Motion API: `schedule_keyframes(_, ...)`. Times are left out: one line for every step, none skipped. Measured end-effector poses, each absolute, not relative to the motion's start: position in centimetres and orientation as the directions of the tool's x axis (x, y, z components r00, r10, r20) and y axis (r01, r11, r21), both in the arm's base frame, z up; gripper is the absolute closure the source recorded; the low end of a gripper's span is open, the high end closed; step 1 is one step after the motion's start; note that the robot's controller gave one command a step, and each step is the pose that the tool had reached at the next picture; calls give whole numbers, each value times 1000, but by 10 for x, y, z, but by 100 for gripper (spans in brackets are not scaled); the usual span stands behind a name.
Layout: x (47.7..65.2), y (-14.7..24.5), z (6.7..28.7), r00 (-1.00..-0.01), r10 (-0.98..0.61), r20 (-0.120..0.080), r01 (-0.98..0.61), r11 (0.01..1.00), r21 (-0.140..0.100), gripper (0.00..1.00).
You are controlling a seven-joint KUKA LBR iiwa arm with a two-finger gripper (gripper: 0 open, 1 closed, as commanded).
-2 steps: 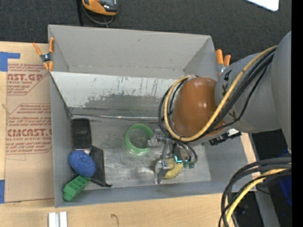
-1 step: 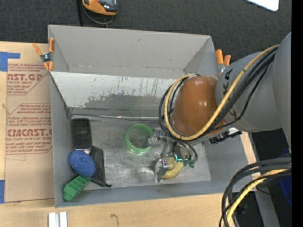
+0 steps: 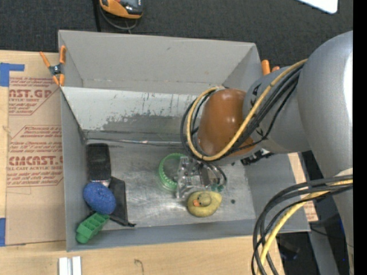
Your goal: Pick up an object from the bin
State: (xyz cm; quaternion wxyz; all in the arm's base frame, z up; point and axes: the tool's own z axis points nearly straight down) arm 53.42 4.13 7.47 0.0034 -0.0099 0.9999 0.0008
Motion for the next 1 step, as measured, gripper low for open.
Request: schedule_keyframes(534, 41, 75, -1000, -20, -7, -20, 1000, 2, 100)
